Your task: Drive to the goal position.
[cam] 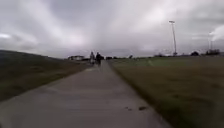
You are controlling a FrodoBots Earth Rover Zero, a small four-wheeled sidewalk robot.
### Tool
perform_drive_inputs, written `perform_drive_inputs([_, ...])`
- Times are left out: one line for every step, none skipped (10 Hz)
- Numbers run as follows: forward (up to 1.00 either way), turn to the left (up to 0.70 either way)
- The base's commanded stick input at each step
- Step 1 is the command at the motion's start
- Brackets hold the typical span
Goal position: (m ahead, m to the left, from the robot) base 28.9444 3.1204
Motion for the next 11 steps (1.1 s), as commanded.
perform_drive_inputs([0.7, 0.0])
perform_drive_inputs([0.7, 0.0])
perform_drive_inputs([0.7, 0.0])
perform_drive_inputs([0.7, 0.0])
perform_drive_inputs([0.7, 0.0])
perform_drive_inputs([0.7, 0.0])
perform_drive_inputs([0.7, 0.0])
perform_drive_inputs([0.7, 0.0])
perform_drive_inputs([0.7, 0.0])
perform_drive_inputs([0.7, 0.0])
perform_drive_inputs([0.7, 0.0])
